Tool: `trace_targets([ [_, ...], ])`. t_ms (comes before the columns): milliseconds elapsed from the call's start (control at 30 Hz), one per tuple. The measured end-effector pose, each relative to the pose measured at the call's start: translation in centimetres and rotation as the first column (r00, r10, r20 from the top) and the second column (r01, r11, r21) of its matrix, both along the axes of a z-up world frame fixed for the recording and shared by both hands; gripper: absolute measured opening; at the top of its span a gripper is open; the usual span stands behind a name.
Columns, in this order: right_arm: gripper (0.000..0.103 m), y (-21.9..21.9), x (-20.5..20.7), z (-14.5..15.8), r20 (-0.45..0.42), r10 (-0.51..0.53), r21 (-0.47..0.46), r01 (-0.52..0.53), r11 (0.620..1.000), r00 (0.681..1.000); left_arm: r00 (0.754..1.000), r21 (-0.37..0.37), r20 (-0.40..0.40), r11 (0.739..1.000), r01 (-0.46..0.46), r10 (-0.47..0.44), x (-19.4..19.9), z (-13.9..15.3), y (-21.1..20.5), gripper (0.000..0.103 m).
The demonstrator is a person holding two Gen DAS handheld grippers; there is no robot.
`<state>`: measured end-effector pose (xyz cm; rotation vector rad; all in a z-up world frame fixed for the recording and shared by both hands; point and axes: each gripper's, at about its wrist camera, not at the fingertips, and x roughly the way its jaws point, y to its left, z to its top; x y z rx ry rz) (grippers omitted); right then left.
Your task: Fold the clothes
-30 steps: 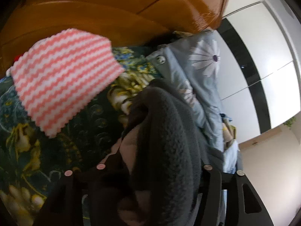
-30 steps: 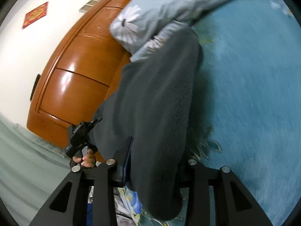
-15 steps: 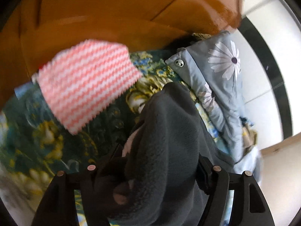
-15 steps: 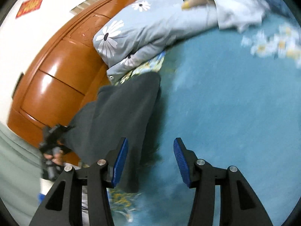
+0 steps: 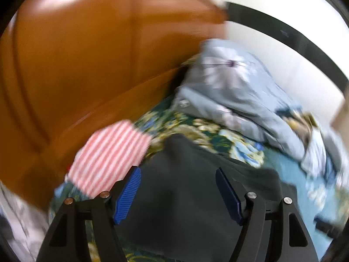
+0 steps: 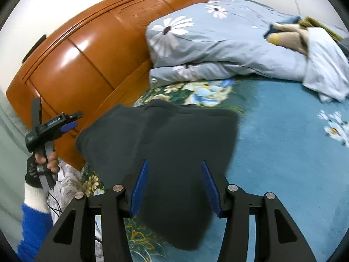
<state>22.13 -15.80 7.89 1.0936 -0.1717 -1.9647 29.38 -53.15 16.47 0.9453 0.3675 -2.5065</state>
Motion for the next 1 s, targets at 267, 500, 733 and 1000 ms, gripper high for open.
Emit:
trace_targets([
  [267,0.051,-4.4,1.3,-0.6,-0.045,0.108,0.033,-0.107,0.994,0.993,0.982,-0.133,0.183,0.989,0.065,-0.04,-3.1,-6.3,1.6,0.077],
  [500,0.052,-6.5,0.7,-2.5,-0.042,0.132,0.095,-0.127,0.987,0.99,0.986,-0.094,0.164,0.994,0.051,-0.035,-2.1,-9.2,-0.8,0.08],
  [733,0.054,-7.0,1.0,-2.4,-0.059,0.141,0.108,-0.134,0.985,0.988,0.993,0.0,0.117,1.0,0.021,-0.021,-1.6,-10.4,-2.8,0.082],
  [1000,0.054,-5.8,2.1,-1.5,-0.07,0.143,0.078,-0.137,0.987,0.987,0.996,-0.054,0.088,0.998,-0.015,0.02,-1.4,-8.3,0.2,0.083],
])
